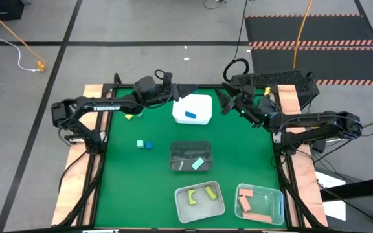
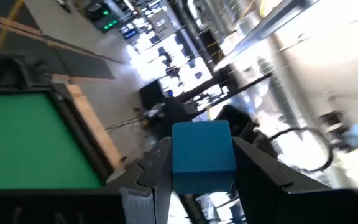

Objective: Sort & place blocks by color
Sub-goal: Put the bottom blue block into the white bin

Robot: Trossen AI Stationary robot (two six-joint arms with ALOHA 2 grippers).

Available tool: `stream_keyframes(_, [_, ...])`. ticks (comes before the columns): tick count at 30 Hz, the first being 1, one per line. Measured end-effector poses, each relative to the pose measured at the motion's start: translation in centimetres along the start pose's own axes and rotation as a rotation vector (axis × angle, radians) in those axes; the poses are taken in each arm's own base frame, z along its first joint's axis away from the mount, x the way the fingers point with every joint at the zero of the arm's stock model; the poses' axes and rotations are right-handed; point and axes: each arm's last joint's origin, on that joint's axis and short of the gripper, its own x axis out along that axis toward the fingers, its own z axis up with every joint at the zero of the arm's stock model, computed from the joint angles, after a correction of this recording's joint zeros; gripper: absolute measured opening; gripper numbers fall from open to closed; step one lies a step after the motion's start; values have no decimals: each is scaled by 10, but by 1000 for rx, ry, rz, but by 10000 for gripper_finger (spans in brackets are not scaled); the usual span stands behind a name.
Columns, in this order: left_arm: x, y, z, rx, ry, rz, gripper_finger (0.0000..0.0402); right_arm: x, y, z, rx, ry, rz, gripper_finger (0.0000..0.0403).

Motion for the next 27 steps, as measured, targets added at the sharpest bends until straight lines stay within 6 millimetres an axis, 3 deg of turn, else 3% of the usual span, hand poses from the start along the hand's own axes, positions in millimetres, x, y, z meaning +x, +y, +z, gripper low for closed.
stream_keyframes(6, [14, 21, -11, -135, -1, -8, 136, 9, 6, -25, -270, 35, 26, 276])
stream_keyframes(15, [25, 46, -23, -267, 3, 23, 136, 19, 5, -62, -345, 89, -43, 244])
stream_keyframes(27, [27, 49, -29, -294, 14, 23, 136, 55, 25, -70, -475, 83, -47, 222])
